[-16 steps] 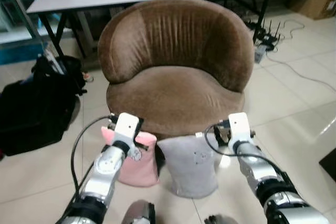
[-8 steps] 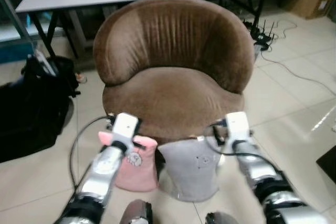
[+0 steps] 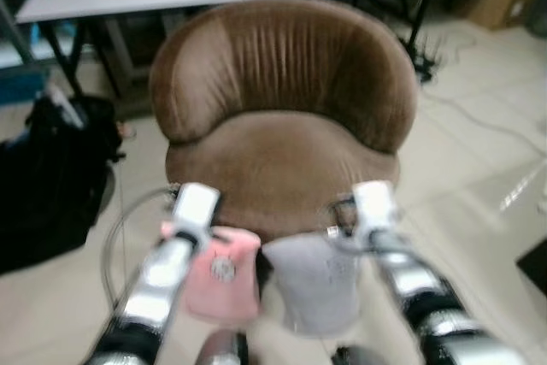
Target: Move the pillow to the sofa from floor
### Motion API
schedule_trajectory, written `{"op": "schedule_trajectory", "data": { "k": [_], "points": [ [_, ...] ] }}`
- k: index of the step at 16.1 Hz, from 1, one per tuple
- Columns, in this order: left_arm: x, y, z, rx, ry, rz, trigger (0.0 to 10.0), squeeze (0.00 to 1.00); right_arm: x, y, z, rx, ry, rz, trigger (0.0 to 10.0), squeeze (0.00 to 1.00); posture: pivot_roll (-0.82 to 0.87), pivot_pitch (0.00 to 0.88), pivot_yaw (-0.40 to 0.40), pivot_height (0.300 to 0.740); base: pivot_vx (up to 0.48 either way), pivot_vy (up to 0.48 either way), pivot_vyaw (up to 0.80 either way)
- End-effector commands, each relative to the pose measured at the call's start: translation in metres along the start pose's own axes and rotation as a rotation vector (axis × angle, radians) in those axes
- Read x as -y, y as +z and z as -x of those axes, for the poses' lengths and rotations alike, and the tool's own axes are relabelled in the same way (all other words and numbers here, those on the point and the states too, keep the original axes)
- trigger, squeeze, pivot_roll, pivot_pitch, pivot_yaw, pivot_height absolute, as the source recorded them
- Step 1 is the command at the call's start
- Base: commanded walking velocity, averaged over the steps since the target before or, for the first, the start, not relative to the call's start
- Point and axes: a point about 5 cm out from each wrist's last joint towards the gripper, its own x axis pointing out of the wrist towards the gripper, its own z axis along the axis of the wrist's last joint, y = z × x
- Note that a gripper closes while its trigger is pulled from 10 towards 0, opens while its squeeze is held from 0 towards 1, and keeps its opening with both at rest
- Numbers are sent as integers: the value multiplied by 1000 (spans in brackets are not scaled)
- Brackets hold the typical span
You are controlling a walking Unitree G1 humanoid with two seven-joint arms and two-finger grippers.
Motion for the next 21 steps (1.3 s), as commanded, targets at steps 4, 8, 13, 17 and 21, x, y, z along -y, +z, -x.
{"op": "schedule_trajectory", "data": {
  "k": [4,8,13,17,21],
  "points": [
    [7,3,-3,11,-18,2,10000,0,17,1,1,2,-39,14,10000,0,91,0,29,670,324,0,0],
    [7,4,-3,11,-17,2,10000,0,17,1,1,3,-40,14,10000,0,90,0,30,670,324,0,0],
    [7,2,-4,-8,-20,-11,10000,0,16,2,1,0,-42,13,10000,0,90,0,30,670,111,0,0],
    [7,2,-5,-6,-19,-15,10000,0,16,2,0,-4,-39,10,10000,0,91,0,30,666,0,0,0],
    [7,3,-5,-5,-17,-18,10000,0,16,2,0,-3,-38,8,10000,0,91,0,30,635,0,0,0]
  ]
}}
